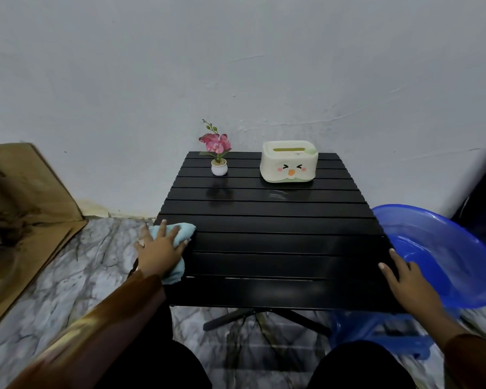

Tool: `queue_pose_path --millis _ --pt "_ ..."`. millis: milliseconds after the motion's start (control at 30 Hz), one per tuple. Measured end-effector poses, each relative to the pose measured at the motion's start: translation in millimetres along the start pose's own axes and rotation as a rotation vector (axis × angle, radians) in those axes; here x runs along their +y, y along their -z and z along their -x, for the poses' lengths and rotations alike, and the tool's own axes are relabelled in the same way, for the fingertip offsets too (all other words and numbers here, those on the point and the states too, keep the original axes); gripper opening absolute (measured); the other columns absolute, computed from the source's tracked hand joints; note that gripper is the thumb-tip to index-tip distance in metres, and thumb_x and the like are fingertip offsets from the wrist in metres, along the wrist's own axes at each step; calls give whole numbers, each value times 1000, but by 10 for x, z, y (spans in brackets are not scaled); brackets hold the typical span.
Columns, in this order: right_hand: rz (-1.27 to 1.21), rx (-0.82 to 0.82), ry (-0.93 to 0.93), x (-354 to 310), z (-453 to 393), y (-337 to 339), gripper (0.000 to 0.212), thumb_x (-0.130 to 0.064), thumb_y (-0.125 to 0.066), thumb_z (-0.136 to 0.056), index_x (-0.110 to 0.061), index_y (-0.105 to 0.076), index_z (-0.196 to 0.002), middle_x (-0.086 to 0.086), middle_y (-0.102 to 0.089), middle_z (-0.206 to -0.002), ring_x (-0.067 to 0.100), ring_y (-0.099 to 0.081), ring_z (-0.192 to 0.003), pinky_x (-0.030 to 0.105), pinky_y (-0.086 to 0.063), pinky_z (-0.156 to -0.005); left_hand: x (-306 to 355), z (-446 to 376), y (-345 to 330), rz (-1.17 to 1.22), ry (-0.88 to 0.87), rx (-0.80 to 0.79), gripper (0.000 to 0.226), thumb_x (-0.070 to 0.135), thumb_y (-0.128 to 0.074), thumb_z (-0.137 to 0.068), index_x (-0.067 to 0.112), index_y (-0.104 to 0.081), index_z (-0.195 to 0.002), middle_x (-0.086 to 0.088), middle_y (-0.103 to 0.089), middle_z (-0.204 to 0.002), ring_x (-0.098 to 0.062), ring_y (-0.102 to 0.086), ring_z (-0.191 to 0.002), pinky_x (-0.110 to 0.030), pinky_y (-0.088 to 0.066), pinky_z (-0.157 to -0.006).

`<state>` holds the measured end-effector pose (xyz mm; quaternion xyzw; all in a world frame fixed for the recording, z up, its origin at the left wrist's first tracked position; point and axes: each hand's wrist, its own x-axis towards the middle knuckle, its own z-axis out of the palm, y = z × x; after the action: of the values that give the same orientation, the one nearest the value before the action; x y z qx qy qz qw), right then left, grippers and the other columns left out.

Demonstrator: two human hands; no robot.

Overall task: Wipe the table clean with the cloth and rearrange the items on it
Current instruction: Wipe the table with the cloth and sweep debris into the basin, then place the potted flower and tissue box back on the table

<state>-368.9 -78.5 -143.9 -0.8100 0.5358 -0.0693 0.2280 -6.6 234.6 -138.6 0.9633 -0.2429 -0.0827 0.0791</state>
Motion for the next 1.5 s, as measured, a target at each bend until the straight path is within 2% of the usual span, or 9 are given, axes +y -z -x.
queue_pose_path --millis 167,300,400,633,867,967,1200,1367,1500 --pt "37 30 3 21 -18 14 57 -46 -39 -93 -25 -29 -145 22 -43 -124 40 -48 -110 47 -44 -89 -10 20 -59 -44 -35 36 55 49 -35 -95 31 -28 -147 2 -21 -159 -42 -12 -144 -56 -20 -115" --pt "275 162 52 34 -21 43 57 -48 -47 -90 -24 -39 -141 22 -41 -138 42 -41 -121 49 -40 -98 -15 -8 9 -55 -28 -8 56 54 -35 -94 36 -26 -146 3 -14 -161 -45 -4 -145 -65 -4 -114" --pt "257 247 93 -103 -65 69 58 -43 -56 -86 -19 -44 -137 22 -43 -139 44 -42 -121 51 -40 -97 -31 -63 108 -74 -46 35 63 61 -37 -89 37 -26 -147 1 -16 -161 -40 -4 -147 -65 -1 -113" --pt "4 221 381 -1211 -243 -225 38 -23 -63 -85 -9 -58 -120 18 -58 -121 38 -50 -112 47 -43 -94 -21 -380 352 208 11 266 47 46 -48 -90 19 -57 -127 -8 -59 -132 -31 -53 -122 -47 -32 -109" --pt "-227 -29 554 -2571 -519 -747 36 -25 -63 -86 -14 -57 -120 6 -57 -120 23 -52 -113 38 -46 -94 -137 -882 442 356 124 240 50 41 -48 -90 13 -53 -131 -13 -59 -131 -33 -54 -119 -44 -42 -104" --pt "-286 -97 556 -3041 -741 -957 39 -25 -67 -83 -13 -57 -119 8 -57 -116 21 -53 -104 34 -46 -88 -157 -1156 413 342 166 184 59 46 -46 -91 9 -45 -137 -16 -53 -136 -35 -49 -125 -43 -40 -104" --pt "-348 -154 468 -3763 -1349 -1435 60 -29 -78 -72 -8 -52 -123 12 -54 -122 29 -53 -113 43 -47 -95 -221 -1665 134 385 207 7 71 57 -46 -88 4 -40 -135 -19 -51 -136 -36 -48 -126 -43 -42 -102" --pt "-351 -104 380 -4032 -1687 -1658 77 -28 -82 -68 -3 -44 -130 18 -47 -132 34 -44 -125 42 -39 -104 -176 -1821 16 450 177 -44 61 59 -42 -89 10 -46 -126 -12 -60 -127 -31 -56 -117 -35 -43 -87" --pt "-376 -70 358 -4156 -1863 -1756 75 -28 -83 -63 -4 -49 -125 16 -54 -128 36 -47 -122 47 -42 -102 -139 -1782 -68 429 173 -2 59 58 -41 -90 13 -44 -127 -10 -63 -122 -29 -58 -114 -31 -38 -77"
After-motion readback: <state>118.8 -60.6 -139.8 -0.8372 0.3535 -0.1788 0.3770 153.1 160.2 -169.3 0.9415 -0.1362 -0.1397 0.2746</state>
